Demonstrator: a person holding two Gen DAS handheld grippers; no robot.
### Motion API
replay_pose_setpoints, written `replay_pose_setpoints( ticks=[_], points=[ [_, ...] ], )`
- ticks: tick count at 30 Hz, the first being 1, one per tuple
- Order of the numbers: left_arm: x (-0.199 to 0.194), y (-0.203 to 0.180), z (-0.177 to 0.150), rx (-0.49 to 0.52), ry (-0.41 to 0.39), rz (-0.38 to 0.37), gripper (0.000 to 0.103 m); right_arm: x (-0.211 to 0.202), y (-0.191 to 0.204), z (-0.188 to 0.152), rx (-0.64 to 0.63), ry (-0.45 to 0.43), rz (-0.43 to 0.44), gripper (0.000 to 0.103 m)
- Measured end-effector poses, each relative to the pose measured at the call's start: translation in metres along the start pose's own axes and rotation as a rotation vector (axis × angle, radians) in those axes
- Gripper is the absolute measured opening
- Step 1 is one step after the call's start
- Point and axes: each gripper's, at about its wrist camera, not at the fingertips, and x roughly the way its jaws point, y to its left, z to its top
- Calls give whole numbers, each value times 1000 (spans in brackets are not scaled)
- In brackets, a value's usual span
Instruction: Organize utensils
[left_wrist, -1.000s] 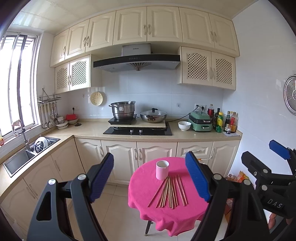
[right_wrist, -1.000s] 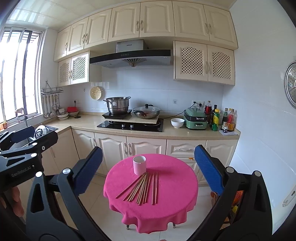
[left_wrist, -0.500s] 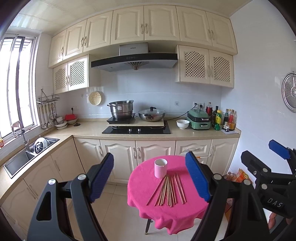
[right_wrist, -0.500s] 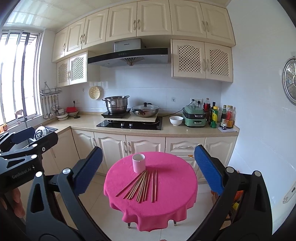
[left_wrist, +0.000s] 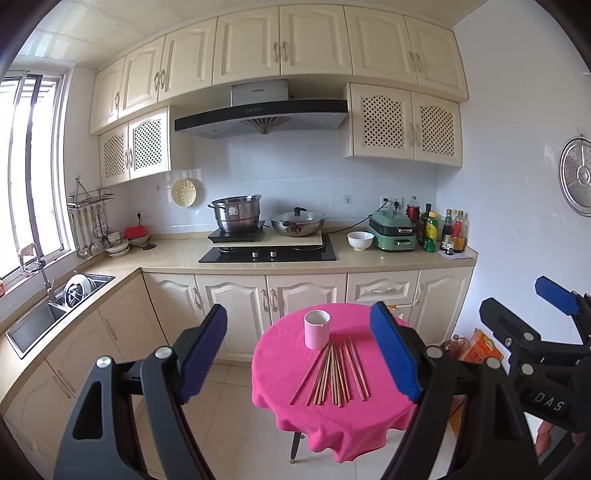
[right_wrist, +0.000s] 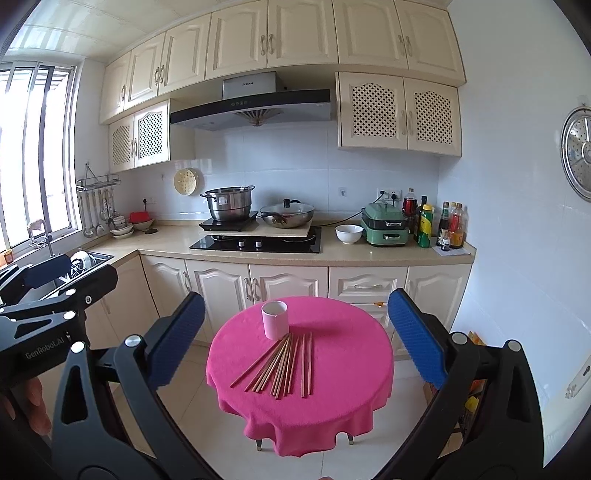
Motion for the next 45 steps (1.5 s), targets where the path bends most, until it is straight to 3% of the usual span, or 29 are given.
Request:
replay_pose_setpoints(
  ticks=[23, 32, 38, 45],
  points=[
    [29, 19, -2, -3, 38, 9, 78, 32, 9, -4, 8, 30, 21, 97],
    [64, 25, 0, -23, 61, 20, 78, 69, 6, -7, 18, 66, 51, 97],
    [120, 25, -9, -34, 142, 28, 78, 133, -9, -17, 73, 160, 108, 97],
    [238, 19, -24, -30, 305, 45, 78, 241, -25, -35, 45, 282, 121, 97]
  ],
)
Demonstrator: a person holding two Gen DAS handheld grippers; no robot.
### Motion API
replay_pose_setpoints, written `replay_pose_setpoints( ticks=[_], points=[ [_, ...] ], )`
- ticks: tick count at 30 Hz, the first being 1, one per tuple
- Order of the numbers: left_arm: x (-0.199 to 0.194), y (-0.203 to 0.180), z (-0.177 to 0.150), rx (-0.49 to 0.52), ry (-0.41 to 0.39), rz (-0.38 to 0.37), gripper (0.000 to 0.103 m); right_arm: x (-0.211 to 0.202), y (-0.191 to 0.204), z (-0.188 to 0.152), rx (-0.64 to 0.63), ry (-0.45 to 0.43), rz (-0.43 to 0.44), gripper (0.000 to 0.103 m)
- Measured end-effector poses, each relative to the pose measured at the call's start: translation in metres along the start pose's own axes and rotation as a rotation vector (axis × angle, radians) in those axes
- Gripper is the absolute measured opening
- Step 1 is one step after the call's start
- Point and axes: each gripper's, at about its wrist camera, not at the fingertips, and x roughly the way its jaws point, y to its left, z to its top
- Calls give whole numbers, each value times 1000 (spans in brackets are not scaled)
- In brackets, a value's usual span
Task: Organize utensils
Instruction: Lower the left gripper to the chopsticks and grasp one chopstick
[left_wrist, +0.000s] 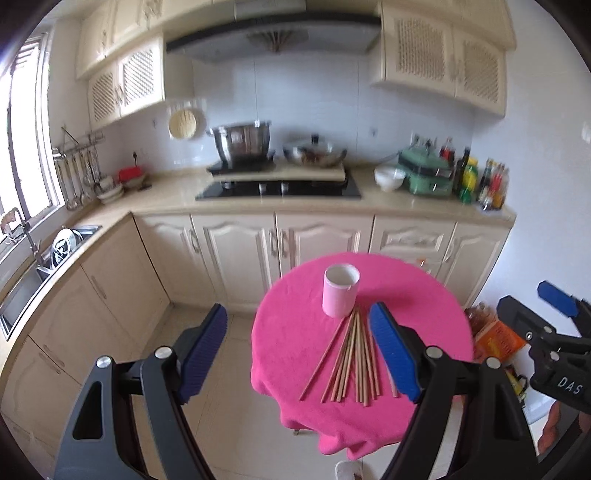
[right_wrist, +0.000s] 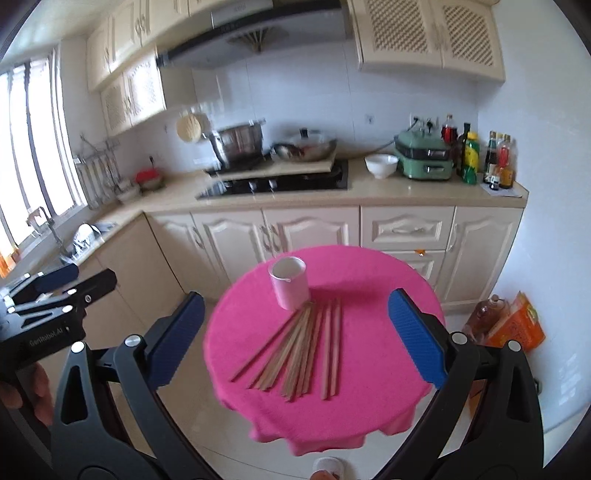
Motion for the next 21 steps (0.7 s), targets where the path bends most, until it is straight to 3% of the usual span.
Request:
replay_pose_setpoints(
  ticks=[3, 8, 12, 13, 14, 16, 18, 21],
  points=[
    [60, -14, 7, 34, 115, -18, 78, 45, -14, 1, -9, 67, -4, 97],
    [169, -35, 1, 59, 340, -98, 78, 140, -50, -8, 4, 263, -19, 97],
    [234, -44, -15, 87, 463, -118, 78, 205, -74, -24, 14, 417, -16, 87],
    [247, -44, -20, 88, 485, -131, 74, 214, -77, -29, 18, 443, -10, 81],
    [259, -44, -24, 83, 514, -151, 59, 226, -81, -34, 28, 474, -2, 78],
    [298, -46, -35, 64, 601, -184, 48, 250, -89, -47, 56, 549, 11, 66],
    [323, -52, -46, 82, 654, -191, 43, 272, -96, -61, 89, 619, 19, 52],
    [356, -59, -61, 114, 721, -224, 38, 300, -100, -78, 125, 699, 39, 44]
  ],
)
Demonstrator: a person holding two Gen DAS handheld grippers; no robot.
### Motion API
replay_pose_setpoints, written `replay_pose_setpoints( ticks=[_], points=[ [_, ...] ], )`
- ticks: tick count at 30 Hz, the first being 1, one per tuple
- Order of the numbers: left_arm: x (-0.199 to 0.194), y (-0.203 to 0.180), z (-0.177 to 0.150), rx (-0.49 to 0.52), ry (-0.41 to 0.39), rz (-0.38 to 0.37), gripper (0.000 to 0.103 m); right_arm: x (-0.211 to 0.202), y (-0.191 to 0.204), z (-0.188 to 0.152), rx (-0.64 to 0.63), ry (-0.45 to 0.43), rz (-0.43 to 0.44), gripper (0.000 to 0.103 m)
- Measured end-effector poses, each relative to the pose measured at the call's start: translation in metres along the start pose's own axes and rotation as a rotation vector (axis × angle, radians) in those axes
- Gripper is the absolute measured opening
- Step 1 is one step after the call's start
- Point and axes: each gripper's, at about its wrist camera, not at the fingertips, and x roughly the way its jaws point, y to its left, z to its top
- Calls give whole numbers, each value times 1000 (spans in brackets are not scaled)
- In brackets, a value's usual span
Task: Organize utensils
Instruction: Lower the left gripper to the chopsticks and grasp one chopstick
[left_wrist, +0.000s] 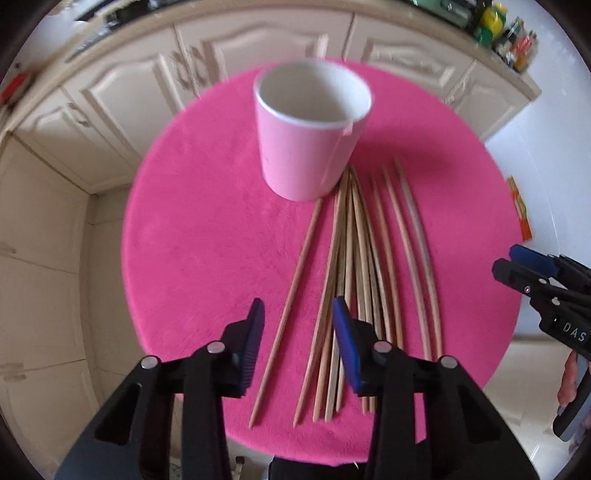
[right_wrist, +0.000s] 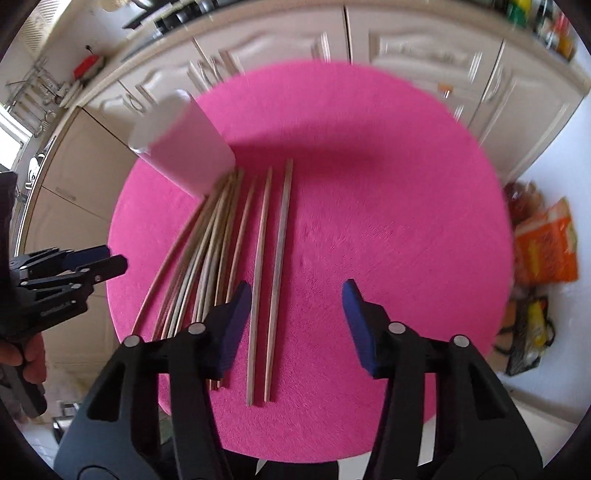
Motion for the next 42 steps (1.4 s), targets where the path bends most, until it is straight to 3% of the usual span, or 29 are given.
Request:
replay_pose_setpoints(
  ticks=[4, 10, 13, 18, 22, 30, 33, 39, 42],
  points=[
    [37, -1, 12, 38, 75, 2, 36, 26, -2, 5, 36, 70, 22, 36],
    [68, 0, 24, 120, 120, 32, 36, 47, 2, 15, 72, 110, 20, 35],
    [79, -3, 28, 149, 144, 17, 29, 55, 2, 19, 86, 122, 15, 33],
    [85, -11, 31, 197, 129, 37, 25, 63, 8, 28, 62, 143, -8, 25],
    [84, 5, 30, 146, 125, 7, 11, 76, 13, 32, 24, 172, -36, 20],
    [86, 22, 22, 115, 112, -48, 8, 87, 25, 41, -34, 204, -91, 16],
    [79, 30, 9, 99, 118, -66, 5, 88, 34, 42, -93, 209, -140, 9],
    [64, 36, -7, 83, 100, -89, 5, 74, 20, 42, -52, 194, -80, 6],
    [42, 31, -15, 83, 41, -132, 5, 56, 10, 41, -11, 159, -10, 6]
  ],
)
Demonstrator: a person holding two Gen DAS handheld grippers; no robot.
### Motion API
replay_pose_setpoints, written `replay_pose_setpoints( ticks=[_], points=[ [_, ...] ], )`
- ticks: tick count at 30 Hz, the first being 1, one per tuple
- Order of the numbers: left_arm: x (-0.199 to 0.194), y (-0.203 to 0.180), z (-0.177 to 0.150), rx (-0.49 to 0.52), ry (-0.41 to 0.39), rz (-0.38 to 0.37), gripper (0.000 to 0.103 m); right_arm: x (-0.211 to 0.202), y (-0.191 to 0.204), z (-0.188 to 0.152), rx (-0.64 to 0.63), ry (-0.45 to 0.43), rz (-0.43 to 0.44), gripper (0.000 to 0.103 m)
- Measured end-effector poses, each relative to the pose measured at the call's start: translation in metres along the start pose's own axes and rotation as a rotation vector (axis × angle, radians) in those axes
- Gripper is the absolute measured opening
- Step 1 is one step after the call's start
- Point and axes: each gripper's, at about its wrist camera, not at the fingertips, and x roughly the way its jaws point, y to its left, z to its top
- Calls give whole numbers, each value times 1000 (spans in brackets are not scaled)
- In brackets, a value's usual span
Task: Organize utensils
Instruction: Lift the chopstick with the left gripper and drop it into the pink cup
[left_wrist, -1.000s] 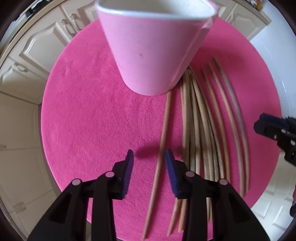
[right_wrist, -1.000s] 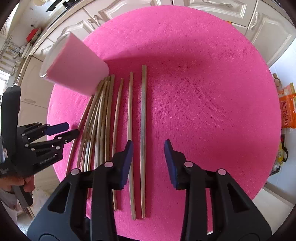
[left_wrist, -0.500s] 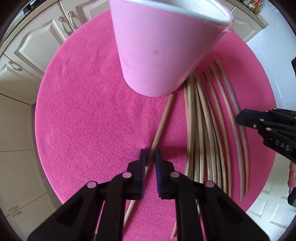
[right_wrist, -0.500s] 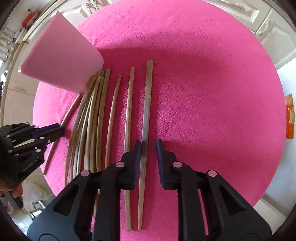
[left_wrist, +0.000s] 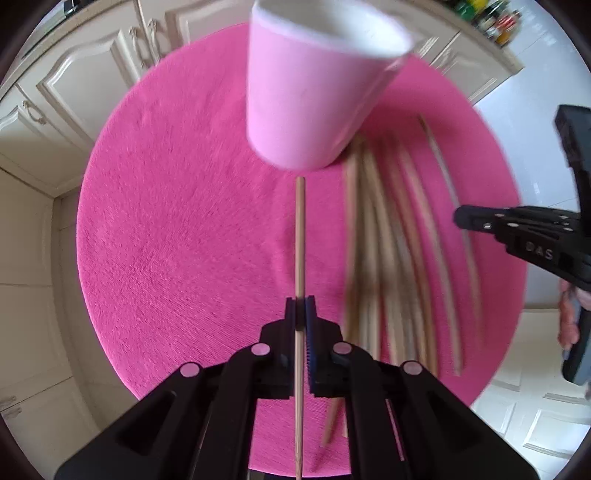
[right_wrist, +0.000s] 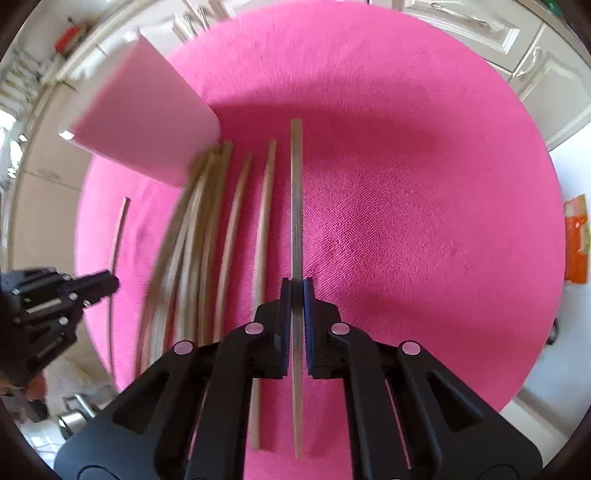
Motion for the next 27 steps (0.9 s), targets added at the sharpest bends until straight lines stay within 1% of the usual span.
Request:
replay_pose_setpoints(
  ticks=[2, 3, 5, 7, 8, 9, 10, 11, 12, 13, 14, 15, 16, 17, 18, 19, 21, 22, 23, 25, 27],
  points=[
    [-15, -2, -5, -2, -45, -28, 5, -16, -6, -1, 17, -39, 42, 6],
    [-27, -6, -6, 2, -87, -42, 5, -23, -13, -1, 26, -53, 61, 6],
    [-45, -12, -5, 13, -146, -59, 5, -42, -19, 0, 41, -96, 102, 6],
    [-69, -18, -2, 27, -225, -73, 5, -60, -24, -3, 40, -139, 128, 6],
    [-77, -24, -2, 29, -257, -80, 5, -70, -22, 0, 36, -162, 146, 6],
    [-94, -25, 2, 18, -310, -84, 5, -79, -16, 6, 32, -181, 165, 6],
    [-111, -29, 7, 10, -347, -89, 5, -86, -15, 7, 28, -195, 177, 6],
    [-119, -29, 10, 2, -382, -91, 5, -94, -15, 7, 21, -215, 192, 6],
    [-134, -28, 14, -19, -440, -96, 5, -107, -13, 12, 13, -246, 211, 6],
    [-148, -26, 21, -35, -490, -100, 5, -111, -1, 8, 9, -272, 224, 6],
    [-162, -26, 32, -48, -548, -96, 5, -119, 2, 12, 6, -302, 238, 6],
    [-168, -28, 41, -53, -592, -87, 5, -132, 6, 18, 1, -347, 256, 6],
    [-178, -27, 47, -61, -646, -75, 5, -136, 7, 18, -3, -376, 268, 6],
    [-183, -30, 53, -69, -675, -68, 5, -142, 13, 29, -5, -414, 286, 6],
    [-192, -29, 63, -85, -724, -57, 5, -152, 18, 38, -7, -464, 307, 6],
    [-197, -28, 69, -97, -768, -50, 5, -158, 25, 47, -9, -495, 314, 6],
    [-200, -25, 83, -109, -819, -28, 5, -170, 35, 63, -25, -576, 324, 6],
    [-200, -22, 90, -123, -846, -20, 5, -173, 40, 67, -28, -601, 322, 6],
    [-200, -17, 97, -138, -867, -22, 5, -175, 44, 73, -29, -638, 325, 6],
    [-193, -13, 103, -158, -890, 0, 5, -176, 52, 81, -21, -696, 313, 6],
    [-183, -6, 111, -180, -899, -4, 5, -173, 58, 90, -8, -745, 313, 6]
  ],
)
